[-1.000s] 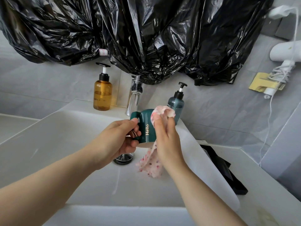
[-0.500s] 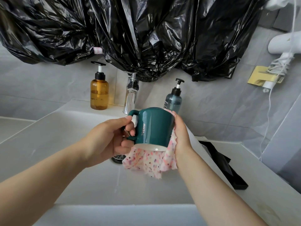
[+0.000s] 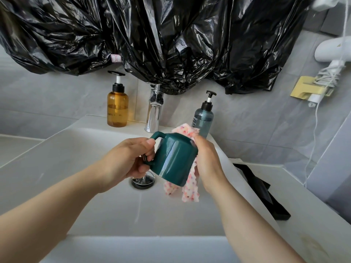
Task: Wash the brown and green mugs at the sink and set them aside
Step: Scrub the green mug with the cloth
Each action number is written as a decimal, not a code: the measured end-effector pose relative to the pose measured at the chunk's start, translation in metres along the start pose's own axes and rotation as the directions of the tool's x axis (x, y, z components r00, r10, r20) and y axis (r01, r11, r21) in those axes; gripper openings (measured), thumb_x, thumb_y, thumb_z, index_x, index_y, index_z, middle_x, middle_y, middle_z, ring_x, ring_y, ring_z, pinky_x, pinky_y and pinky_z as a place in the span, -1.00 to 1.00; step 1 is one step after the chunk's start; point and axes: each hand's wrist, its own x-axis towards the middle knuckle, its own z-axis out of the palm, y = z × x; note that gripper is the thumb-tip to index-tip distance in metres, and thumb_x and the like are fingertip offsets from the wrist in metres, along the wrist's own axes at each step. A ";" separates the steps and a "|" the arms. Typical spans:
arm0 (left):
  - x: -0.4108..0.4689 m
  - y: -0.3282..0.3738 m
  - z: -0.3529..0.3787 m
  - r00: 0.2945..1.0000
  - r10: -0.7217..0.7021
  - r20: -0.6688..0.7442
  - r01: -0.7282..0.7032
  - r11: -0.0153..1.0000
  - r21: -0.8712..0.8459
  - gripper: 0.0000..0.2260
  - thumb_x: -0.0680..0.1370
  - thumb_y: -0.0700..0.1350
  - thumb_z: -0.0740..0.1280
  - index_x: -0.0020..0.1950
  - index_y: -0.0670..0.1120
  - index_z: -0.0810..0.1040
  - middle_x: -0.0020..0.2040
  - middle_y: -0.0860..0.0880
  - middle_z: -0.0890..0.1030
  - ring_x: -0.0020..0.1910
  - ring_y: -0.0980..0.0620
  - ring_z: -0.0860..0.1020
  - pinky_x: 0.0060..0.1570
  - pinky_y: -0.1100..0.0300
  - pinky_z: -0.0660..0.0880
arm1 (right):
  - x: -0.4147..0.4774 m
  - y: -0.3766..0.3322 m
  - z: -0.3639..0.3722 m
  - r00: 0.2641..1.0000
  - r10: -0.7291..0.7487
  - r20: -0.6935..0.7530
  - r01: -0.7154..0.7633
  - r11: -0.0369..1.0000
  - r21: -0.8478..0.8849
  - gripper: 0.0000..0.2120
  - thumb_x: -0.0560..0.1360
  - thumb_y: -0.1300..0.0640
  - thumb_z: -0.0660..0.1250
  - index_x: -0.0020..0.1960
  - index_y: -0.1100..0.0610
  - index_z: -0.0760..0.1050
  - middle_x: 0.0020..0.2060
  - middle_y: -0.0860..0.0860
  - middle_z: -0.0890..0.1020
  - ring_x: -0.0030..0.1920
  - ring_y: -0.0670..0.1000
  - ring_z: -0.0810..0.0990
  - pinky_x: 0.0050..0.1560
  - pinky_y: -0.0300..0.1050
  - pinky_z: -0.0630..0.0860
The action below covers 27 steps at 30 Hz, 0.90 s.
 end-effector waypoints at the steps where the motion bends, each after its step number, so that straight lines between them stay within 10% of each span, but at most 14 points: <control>1: 0.000 0.000 0.001 1.000 0.000 0.013 0.000 1.000 0.024 -0.72 0.49 0.00 0.31 -0.33 -0.13 0.39 -0.37 -0.03 0.41 -0.50 0.04 0.31 -0.54 0.31 0.27 | -0.001 0.000 0.000 0.999 -0.038 0.023 0.039 0.998 -0.041 -0.67 0.64 0.04 0.10 -0.19 0.10 0.51 -0.31 -0.02 0.55 -0.29 -0.06 0.46 -0.24 -0.17 0.36; 19: 0.004 -0.005 0.005 0.981 -0.002 -0.194 0.043 0.978 0.206 -0.66 0.67 -0.06 0.20 -0.27 -0.16 0.37 -0.35 -0.11 0.33 -0.43 0.00 0.30 -0.35 0.15 0.29 | -0.011 0.007 0.006 0.893 -0.390 0.223 0.447 0.827 -0.342 -0.66 0.62 0.06 0.19 -0.33 -0.08 0.30 -0.40 -0.17 0.43 -0.33 -0.14 0.37 -0.28 -0.17 0.31; 24: 0.004 -0.004 0.005 0.971 0.002 -0.239 0.015 0.998 0.066 -0.66 0.66 -0.09 0.23 -0.30 -0.17 0.37 -0.25 -0.15 0.31 -0.43 0.00 0.27 -0.34 0.15 0.22 | -0.013 0.006 0.003 0.885 -0.412 0.216 0.457 0.858 -0.236 -0.75 0.58 0.22 0.29 0.17 -0.03 0.59 0.01 -0.25 0.65 0.02 -0.31 0.57 -0.01 -0.46 0.41; 27: 0.003 -0.001 0.003 0.972 0.051 -0.229 -0.042 0.998 0.045 -0.67 0.66 -0.10 0.21 -0.28 -0.19 0.37 -0.24 -0.15 0.29 -0.43 0.00 0.26 -0.34 0.15 0.20 | -0.014 0.005 -0.002 0.897 -0.432 0.097 0.442 0.855 -0.271 -0.88 0.59 0.11 0.31 -0.09 0.01 0.60 -0.37 -0.22 0.55 -0.33 -0.19 0.47 -0.29 -0.36 0.33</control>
